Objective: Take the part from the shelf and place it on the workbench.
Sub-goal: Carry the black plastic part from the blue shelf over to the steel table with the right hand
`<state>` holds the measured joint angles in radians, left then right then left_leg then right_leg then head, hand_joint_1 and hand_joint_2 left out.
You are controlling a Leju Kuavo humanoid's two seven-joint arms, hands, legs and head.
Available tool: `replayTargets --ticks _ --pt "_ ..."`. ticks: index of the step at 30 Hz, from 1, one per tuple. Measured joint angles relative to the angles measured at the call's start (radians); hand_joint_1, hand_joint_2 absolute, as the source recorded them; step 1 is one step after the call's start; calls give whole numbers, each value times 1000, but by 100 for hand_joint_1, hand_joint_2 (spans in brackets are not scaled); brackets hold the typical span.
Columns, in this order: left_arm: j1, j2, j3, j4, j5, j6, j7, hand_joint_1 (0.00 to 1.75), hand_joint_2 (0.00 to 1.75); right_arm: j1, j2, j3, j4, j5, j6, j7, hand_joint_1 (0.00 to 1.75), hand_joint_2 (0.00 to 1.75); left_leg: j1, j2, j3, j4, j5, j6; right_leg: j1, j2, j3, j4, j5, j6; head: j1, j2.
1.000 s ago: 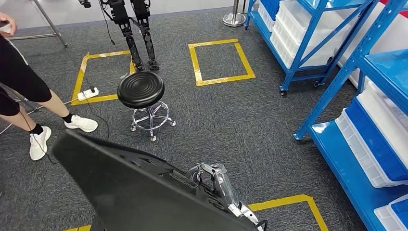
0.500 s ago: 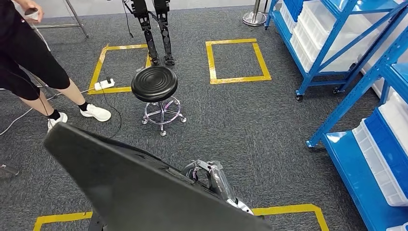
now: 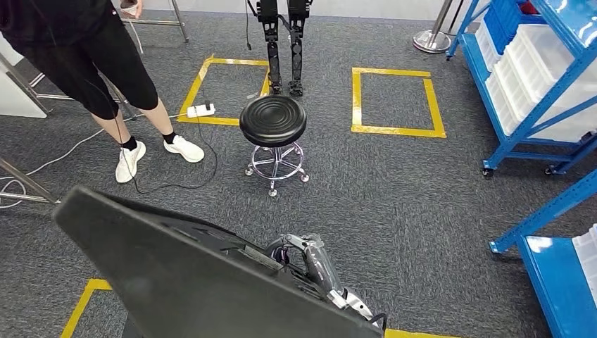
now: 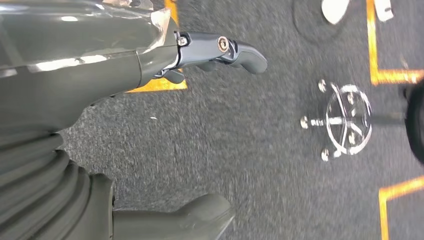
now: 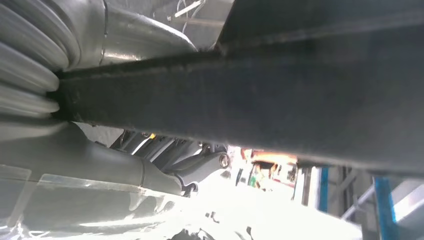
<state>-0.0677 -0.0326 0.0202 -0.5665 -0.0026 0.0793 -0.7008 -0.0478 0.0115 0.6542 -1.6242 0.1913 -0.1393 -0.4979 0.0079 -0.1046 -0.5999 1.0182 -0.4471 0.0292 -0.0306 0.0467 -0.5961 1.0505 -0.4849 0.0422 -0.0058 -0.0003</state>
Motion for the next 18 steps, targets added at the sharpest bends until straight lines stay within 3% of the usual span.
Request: replayTargets --ticks 1,3,4,6,8,10,11,12,14,16,18 --pt "3 1 11 0 0 -3 0 0 175 -4 3 0 4 -2 3 -1 175 175 0 -7 -5 3 -2 -6 1 6 5 -12 3 -7 0 0" --pt "12 4 37 0 -1 -7 0 0 175 -12 13 0 11 -6 12 -2 175 175 5 -17 -10 5 -4 -16 3 -9 7 -13 5 -24 -2 0" --pt "18 5 50 0 -6 -7 0 0 175 -18 19 1 15 -8 15 -2 175 175 7 -6 -12 11 -8 -20 3 -15 9 -15 6 -31 -2 0" --pt "26 8 72 0 -26 -3 0 0 175 -27 33 1 21 -11 21 -1 175 175 8 42 -41 75 -46 -30 2 -33 14 -18 5 -43 -8 0" --pt "30 9 86 1 -45 4 0 0 175 -31 41 1 27 -12 26 -1 175 175 8 87 -105 200 -105 -37 8 -57 17 -18 1 -53 -12 0" --pt "38 9 95 2 -53 5 0 0 175 -32 45 1 33 -13 32 0 175 175 10 99 -151 279 -125 -39 12 -80 18 -18 -3 -58 -12 0" --pt "43 9 99 4 -55 5 0 0 175 -32 47 2 35 -13 34 1 175 175 11 102 -147 267 -108 -37 14 -89 20 -18 -5 -59 -12 0" --pt "48 9 104 4 -57 5 0 0 175 -33 51 2 36 -13 35 2 175 175 10 109 -123 217 -76 -34 15 -99 22 -18 -7 -59 -12 0" --pt "51 9 112 5 -62 5 0 0 175 -35 57 2 36 -13 38 4 175 175 3 146 -53 82 -18 -22 21 -116 28 -18 -13 -56 -12 0" --pt "49 9 113 5 -67 5 0 0 175 -40 61 2 36 -12 41 8 175 175 -7 170 -20 16 -2 -10 24 -131 33 -19 -18 -49 -12 0" --pt "49 8 113 5 -73 6 0 0 175 -42 61 2 36 -11 45 11 175 175 -13 152 -19 10 -3 -1 25 -148 40 -25 -21 -39 -12 0"
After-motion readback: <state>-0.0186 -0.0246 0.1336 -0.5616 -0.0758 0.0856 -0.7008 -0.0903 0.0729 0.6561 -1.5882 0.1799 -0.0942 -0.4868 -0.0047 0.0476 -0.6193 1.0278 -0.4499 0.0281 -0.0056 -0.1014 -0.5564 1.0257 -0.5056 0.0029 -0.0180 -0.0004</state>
